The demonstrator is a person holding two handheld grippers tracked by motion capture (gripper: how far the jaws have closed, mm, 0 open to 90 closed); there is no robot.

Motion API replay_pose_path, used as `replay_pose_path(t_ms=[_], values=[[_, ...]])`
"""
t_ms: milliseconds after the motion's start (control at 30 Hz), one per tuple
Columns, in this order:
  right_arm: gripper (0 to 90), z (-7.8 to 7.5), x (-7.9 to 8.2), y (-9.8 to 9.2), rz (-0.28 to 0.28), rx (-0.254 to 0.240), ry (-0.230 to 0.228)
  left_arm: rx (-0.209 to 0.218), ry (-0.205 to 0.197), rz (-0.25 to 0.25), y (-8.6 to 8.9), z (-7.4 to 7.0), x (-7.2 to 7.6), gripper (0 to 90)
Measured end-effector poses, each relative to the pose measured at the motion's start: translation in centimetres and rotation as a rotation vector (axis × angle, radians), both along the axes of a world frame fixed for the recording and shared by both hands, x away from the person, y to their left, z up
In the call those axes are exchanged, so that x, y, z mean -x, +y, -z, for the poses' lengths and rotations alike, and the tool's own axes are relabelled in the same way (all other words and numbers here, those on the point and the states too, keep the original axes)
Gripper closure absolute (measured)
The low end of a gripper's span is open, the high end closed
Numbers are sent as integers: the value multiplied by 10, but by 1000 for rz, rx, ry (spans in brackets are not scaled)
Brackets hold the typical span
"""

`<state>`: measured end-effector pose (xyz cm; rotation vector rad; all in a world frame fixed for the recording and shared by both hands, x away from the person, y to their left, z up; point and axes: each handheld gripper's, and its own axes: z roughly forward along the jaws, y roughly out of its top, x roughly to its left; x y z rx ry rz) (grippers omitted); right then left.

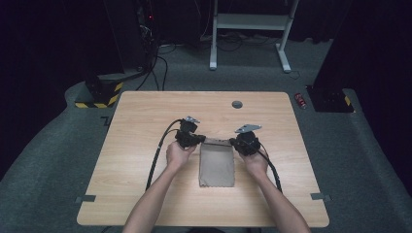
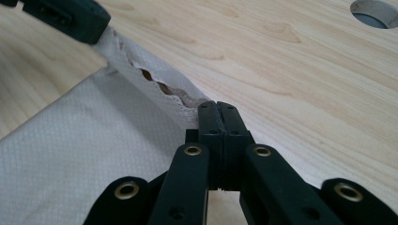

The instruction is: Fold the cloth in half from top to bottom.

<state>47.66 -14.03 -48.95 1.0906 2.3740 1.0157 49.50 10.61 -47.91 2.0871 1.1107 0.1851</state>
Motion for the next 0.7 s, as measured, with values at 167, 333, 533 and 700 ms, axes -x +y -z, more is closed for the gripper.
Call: replay_pose_path(t_ms=[167, 333, 533, 700], values=[[898, 0, 8, -5, -2, -29, -2, 30, -13, 12, 0, 0, 9, 896], [898, 0, 13, -8, -5, -51, 6, 16, -26, 28, 1, 1, 16, 896], [898, 1, 17, -8, -14, -55, 11, -16, -31, 40, 0, -1, 22, 896], [897, -3, 24, -10, -19, -66, 13, 6, -37, 41, 2, -1, 27, 896]])
